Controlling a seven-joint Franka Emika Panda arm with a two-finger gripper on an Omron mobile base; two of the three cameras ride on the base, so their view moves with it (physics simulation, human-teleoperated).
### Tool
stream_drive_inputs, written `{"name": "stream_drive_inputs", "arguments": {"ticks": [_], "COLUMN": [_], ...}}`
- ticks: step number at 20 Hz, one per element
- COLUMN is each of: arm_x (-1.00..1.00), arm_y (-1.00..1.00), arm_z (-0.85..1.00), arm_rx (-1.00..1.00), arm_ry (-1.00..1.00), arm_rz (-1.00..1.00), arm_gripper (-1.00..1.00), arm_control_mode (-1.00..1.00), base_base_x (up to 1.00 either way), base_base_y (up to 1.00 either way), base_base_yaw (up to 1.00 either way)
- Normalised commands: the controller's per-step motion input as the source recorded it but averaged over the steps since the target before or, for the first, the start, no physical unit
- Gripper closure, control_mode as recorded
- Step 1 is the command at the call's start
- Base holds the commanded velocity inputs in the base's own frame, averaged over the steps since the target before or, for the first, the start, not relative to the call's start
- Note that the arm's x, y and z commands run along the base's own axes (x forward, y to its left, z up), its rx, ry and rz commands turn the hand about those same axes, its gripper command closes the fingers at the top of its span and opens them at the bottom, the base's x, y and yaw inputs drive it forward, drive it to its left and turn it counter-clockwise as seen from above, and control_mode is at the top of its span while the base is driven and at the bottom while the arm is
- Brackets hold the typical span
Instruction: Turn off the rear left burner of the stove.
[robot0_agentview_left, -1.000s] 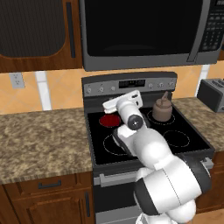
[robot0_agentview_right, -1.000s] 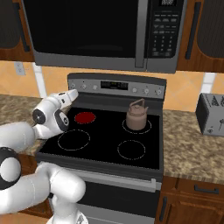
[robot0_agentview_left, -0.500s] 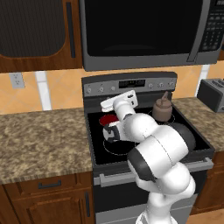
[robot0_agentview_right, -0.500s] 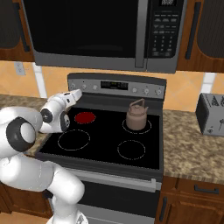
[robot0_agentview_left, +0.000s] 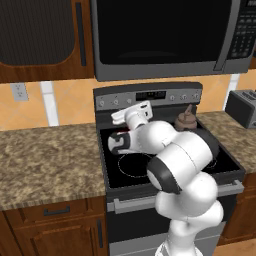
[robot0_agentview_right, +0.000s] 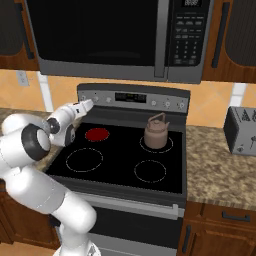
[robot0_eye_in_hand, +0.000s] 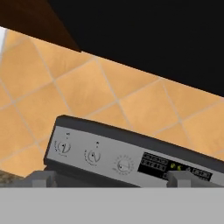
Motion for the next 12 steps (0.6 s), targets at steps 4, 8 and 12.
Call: {"name": "stream_drive_inputs", "arguments": {"ticks": [4,8,12], "arm_x": [0.34,0.24,0.17], "arm_y": [-0.01,0.0,0.0], "arm_z": [-0.21,-0.43,-0.27], "arm_rx": [-0.05,-0.06,0.0], "arm_ry": [0.0,0.0,-0.03], "arm_rz": [0.0,0.0,0.0], "arm_gripper": [-1.0,-1.0,-1.0], "arm_control_mode": [-1.0,-1.0,-1.0], "base_base_x": [0.0,0.0,0.0], "base_base_y": [0.0,0.0,0.0], "base_base_yaw": [0.0,0.0,0.0]}}
